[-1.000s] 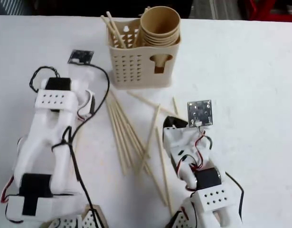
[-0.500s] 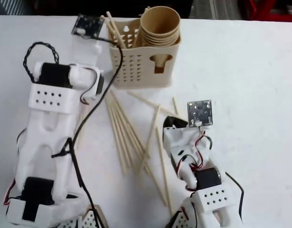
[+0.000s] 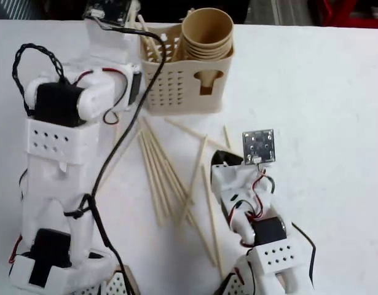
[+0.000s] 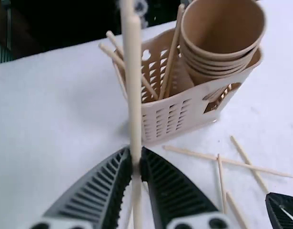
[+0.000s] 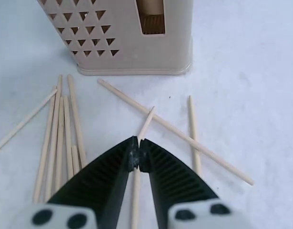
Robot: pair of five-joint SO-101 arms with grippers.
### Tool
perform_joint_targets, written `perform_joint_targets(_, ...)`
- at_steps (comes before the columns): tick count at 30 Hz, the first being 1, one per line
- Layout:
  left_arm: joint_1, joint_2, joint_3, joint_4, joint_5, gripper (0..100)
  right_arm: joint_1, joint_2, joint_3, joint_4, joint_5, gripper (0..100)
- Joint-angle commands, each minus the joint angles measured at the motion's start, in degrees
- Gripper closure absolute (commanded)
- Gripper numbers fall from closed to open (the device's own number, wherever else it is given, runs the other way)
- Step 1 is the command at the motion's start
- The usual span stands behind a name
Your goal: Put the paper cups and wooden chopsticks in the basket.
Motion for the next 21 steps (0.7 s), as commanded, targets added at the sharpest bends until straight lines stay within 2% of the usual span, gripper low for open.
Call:
perform_joint_targets(1, 2.9, -2.8, -3.0, -6.4, -0.1, 98, 0.2, -0.7, -0.4, -1.1, 0.0, 98.1)
perform_joint_targets(17, 3.3, -2.6, -2.9, -33.7, -0.1, 98, 0.1, -0.7, -0.4, -1.4, 0.0, 98.1)
perform_joint_targets(21, 3.6, 1.0, -3.1, -39.6, -0.1, 98, 0.0, -0.7, -0.4, -1.4, 0.0, 98.1)
